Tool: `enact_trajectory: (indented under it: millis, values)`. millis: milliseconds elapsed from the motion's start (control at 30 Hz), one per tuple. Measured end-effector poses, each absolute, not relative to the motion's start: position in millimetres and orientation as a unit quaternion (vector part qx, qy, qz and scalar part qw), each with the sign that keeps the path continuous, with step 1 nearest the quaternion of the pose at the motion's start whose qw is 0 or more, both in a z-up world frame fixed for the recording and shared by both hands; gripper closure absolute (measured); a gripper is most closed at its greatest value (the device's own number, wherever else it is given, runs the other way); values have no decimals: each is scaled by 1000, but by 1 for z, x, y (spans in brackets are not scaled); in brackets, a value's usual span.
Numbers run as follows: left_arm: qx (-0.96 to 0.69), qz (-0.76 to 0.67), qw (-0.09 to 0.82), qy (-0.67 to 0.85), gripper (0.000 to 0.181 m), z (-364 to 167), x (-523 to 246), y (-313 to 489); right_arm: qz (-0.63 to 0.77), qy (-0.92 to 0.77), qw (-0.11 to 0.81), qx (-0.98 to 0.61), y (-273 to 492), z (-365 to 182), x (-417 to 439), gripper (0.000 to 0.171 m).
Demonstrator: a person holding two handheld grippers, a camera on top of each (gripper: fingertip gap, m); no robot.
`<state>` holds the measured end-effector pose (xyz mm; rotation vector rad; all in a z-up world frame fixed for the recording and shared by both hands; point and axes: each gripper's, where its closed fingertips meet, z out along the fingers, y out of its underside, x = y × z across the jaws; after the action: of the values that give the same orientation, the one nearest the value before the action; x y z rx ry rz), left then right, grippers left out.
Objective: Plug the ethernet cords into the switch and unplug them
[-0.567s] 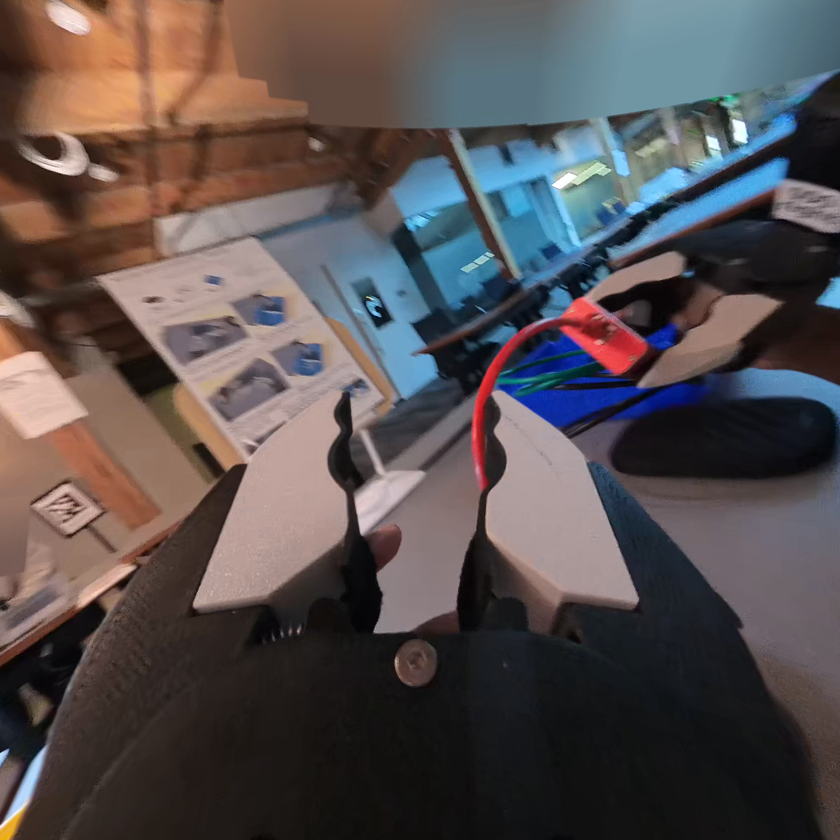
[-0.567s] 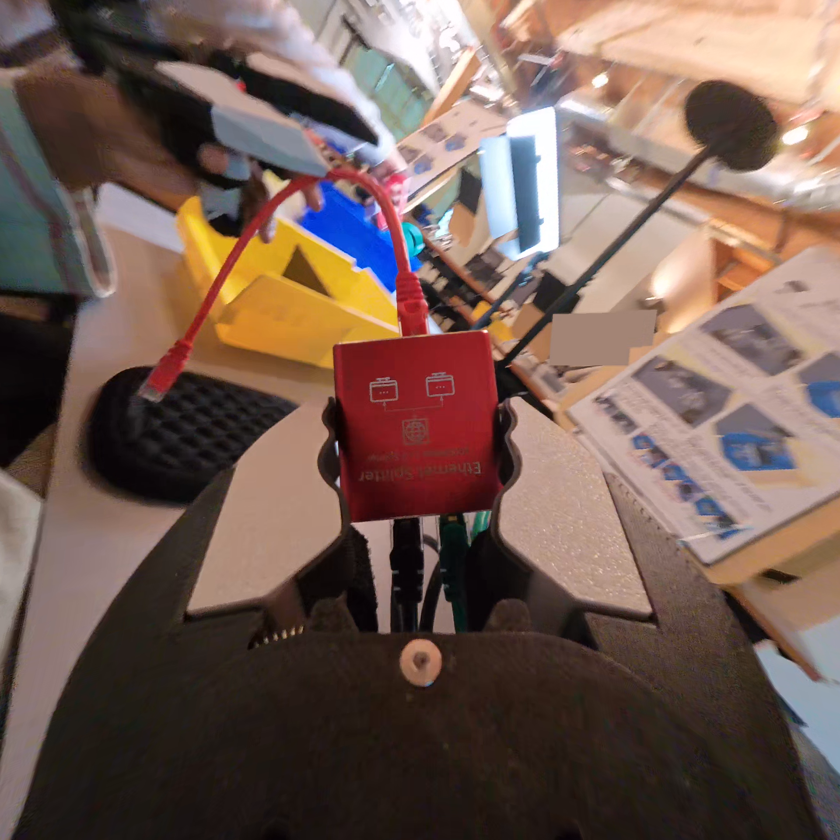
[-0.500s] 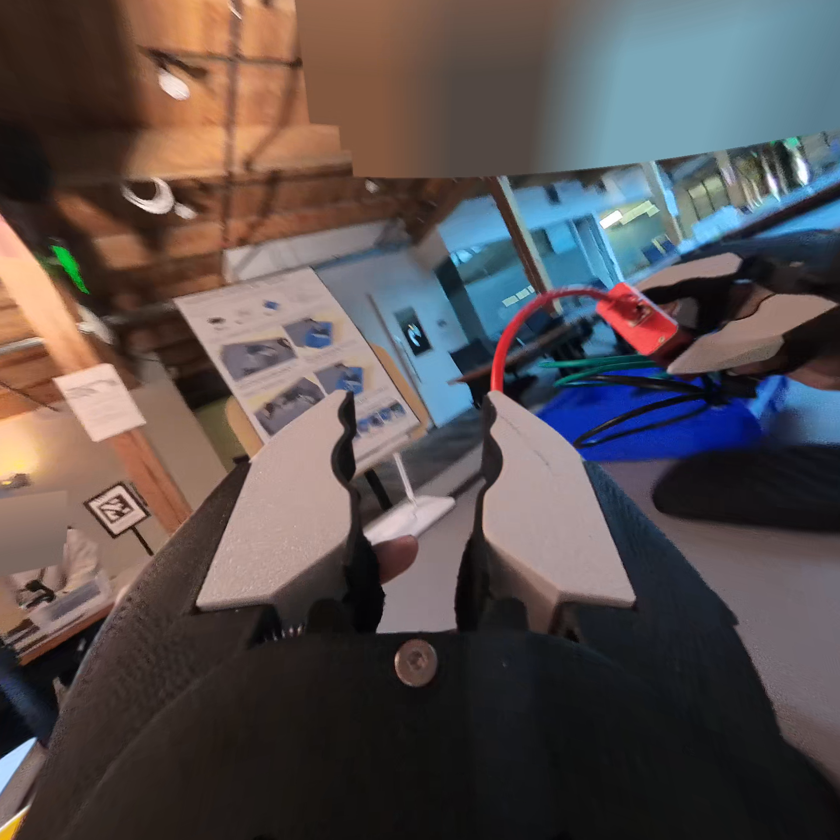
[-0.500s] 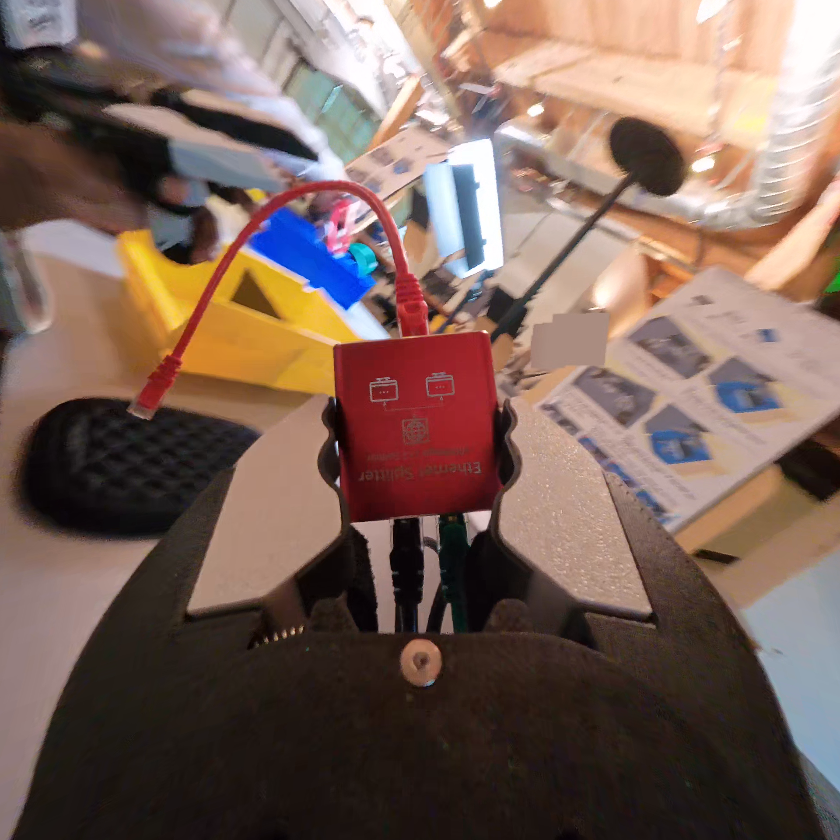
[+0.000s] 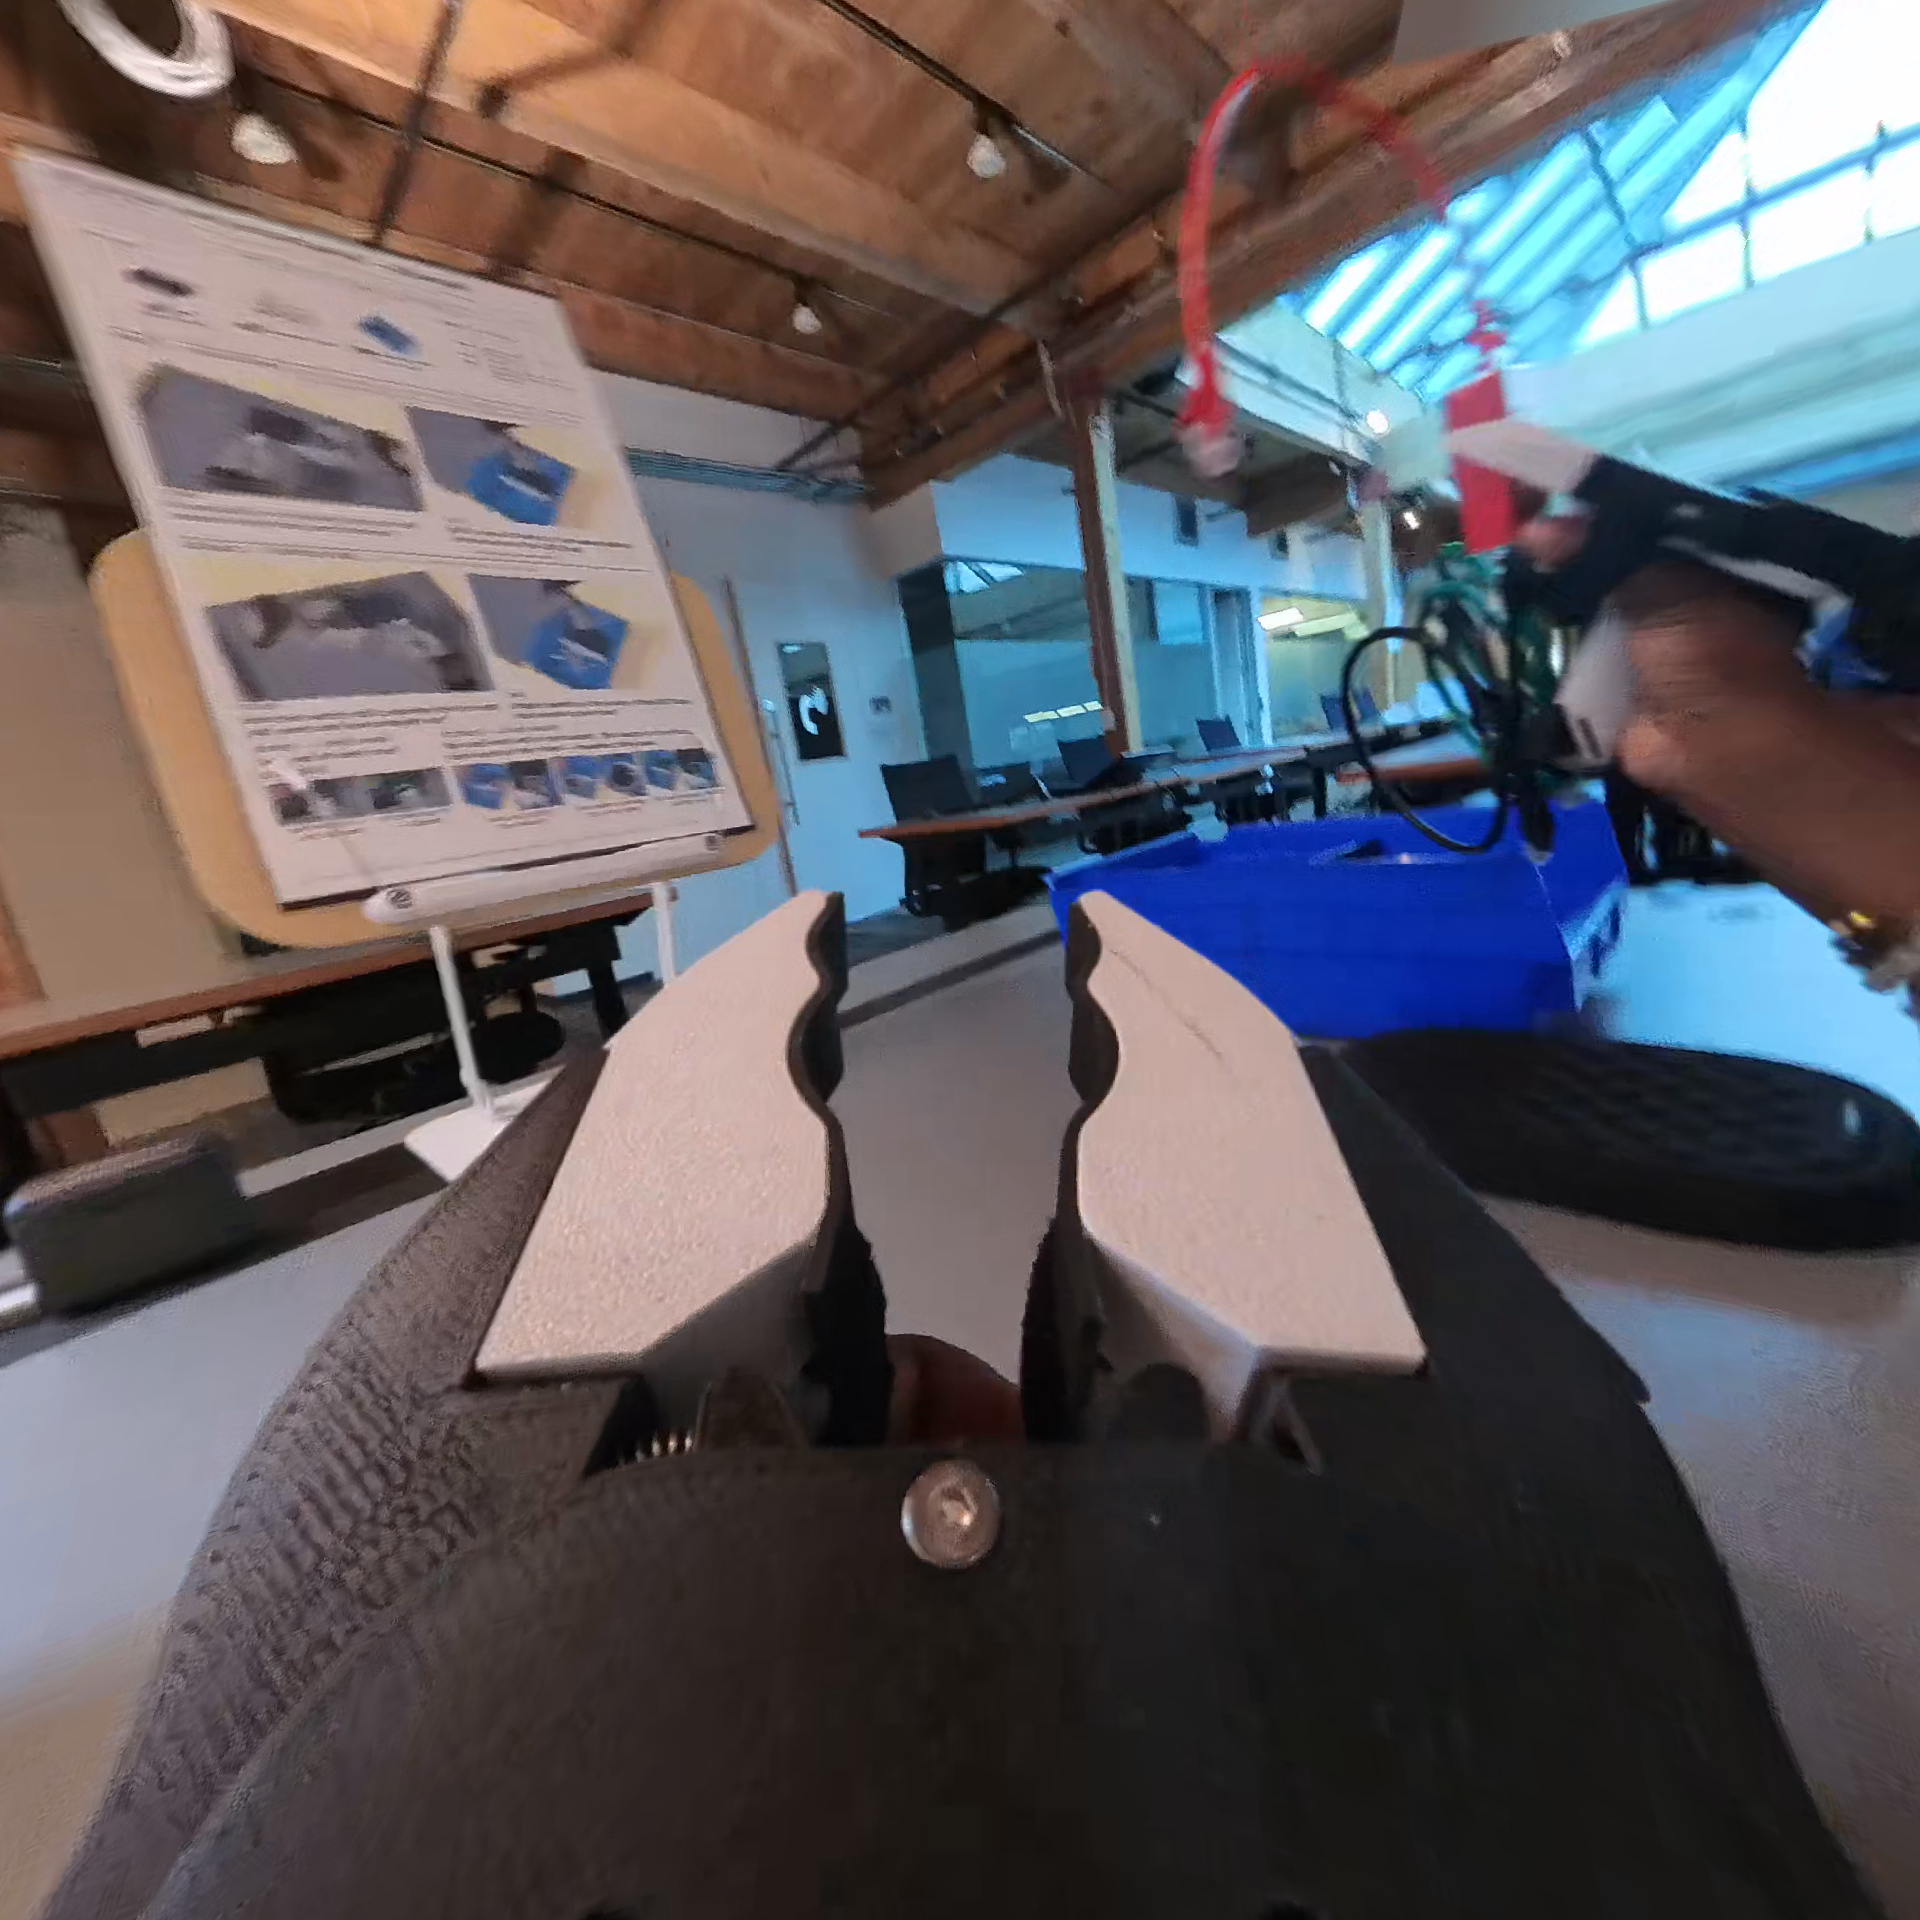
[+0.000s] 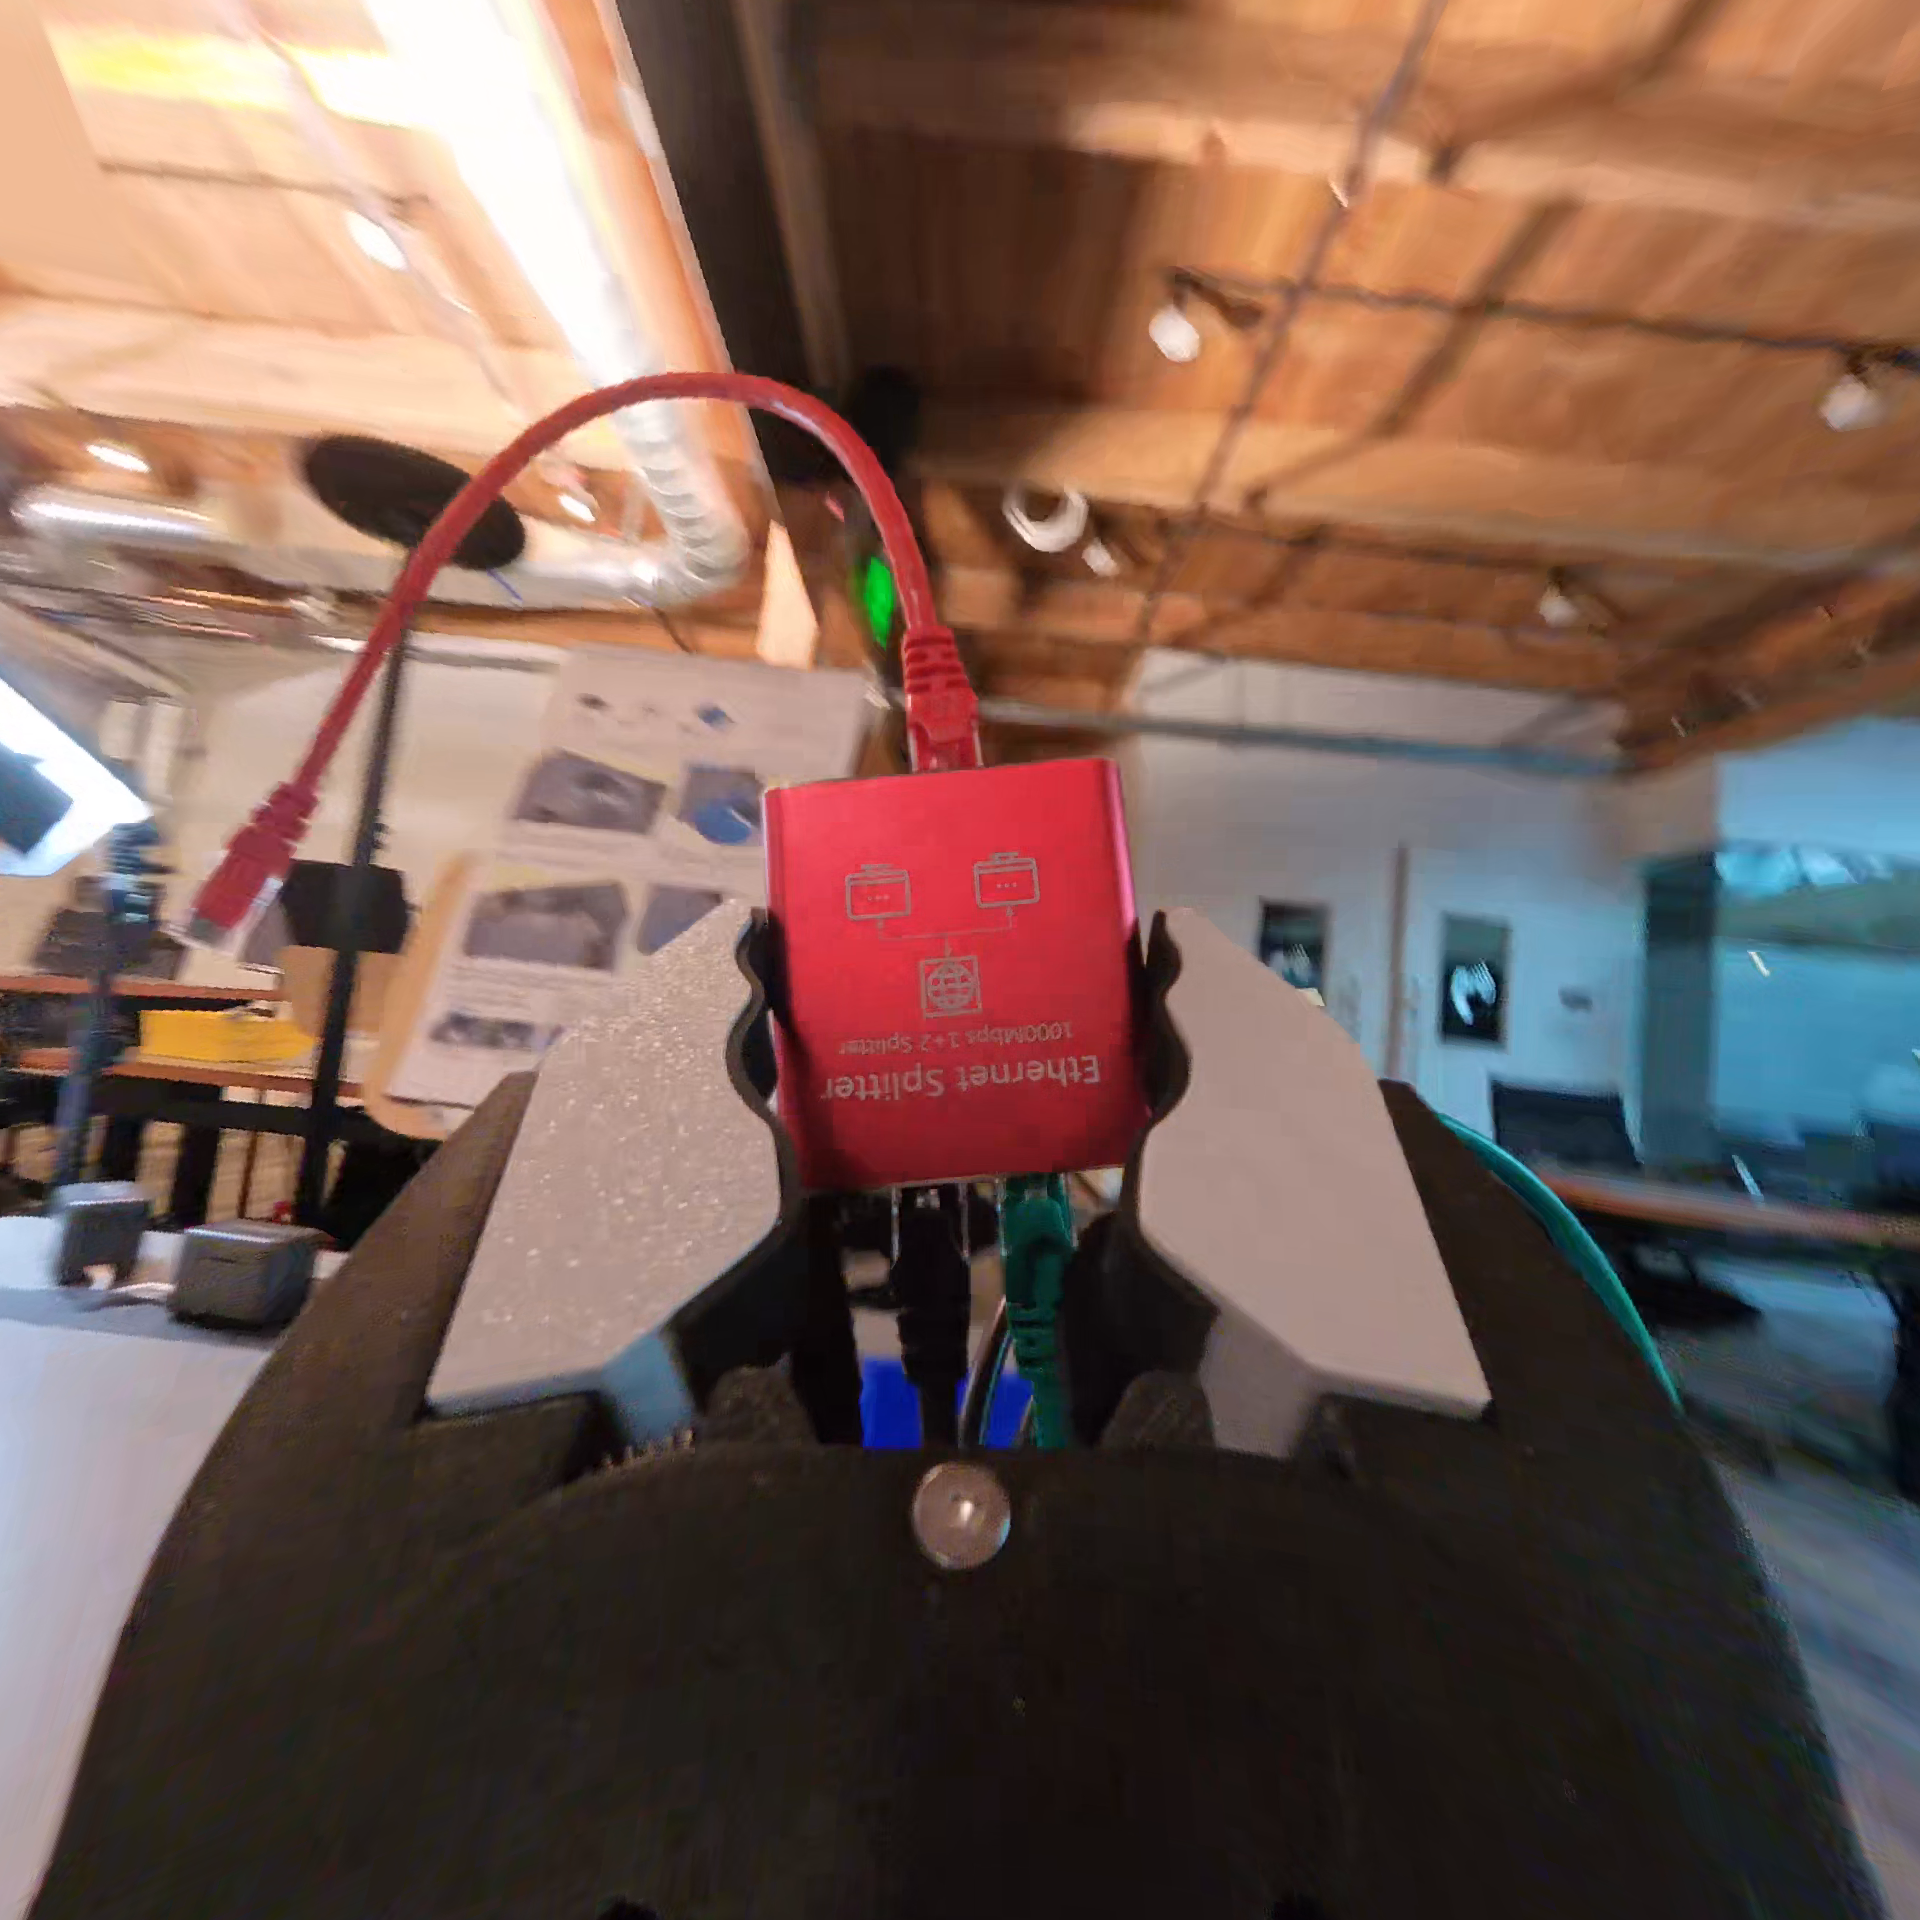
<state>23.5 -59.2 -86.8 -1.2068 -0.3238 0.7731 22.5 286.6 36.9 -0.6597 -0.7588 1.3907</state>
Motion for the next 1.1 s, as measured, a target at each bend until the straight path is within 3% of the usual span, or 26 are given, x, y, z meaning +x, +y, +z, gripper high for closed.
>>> enact_trajectory:
  millis: [33,200,400,533,667,867,967,1100]
  values:
    - [-566,361,730,-129,141,-89,26,-53,607,-328,645,-329,302,22,12,101]
    - [-601,387,695,-76,141,-101,34,-37,577,-316,590,-469,348,-38,-24,102]
    - [-611,390,686,-61,142,-105,37,-33,514,-358,582,-519,355,-61,-48,101]
    - [-609,386,690,-64,142,-104,37,-34,488,-398,553,-546,355,-78,-62,91]
    - [-611,387,688,-63,142,-105,36,-33,503,-380,586,-510,355,-66,-54,80]
    - [-614,387,685,-63,142,-106,36,-32,482,-467,641,-373,321,-36,-24,98]
    - [-615,386,685,-64,142,-106,36,-32,460,-595,578,-317,293,-54,-11,100]
    - [-620,388,679,-60,143,-108,36,-30,406,-764,396,-307,268,-122,19,99]
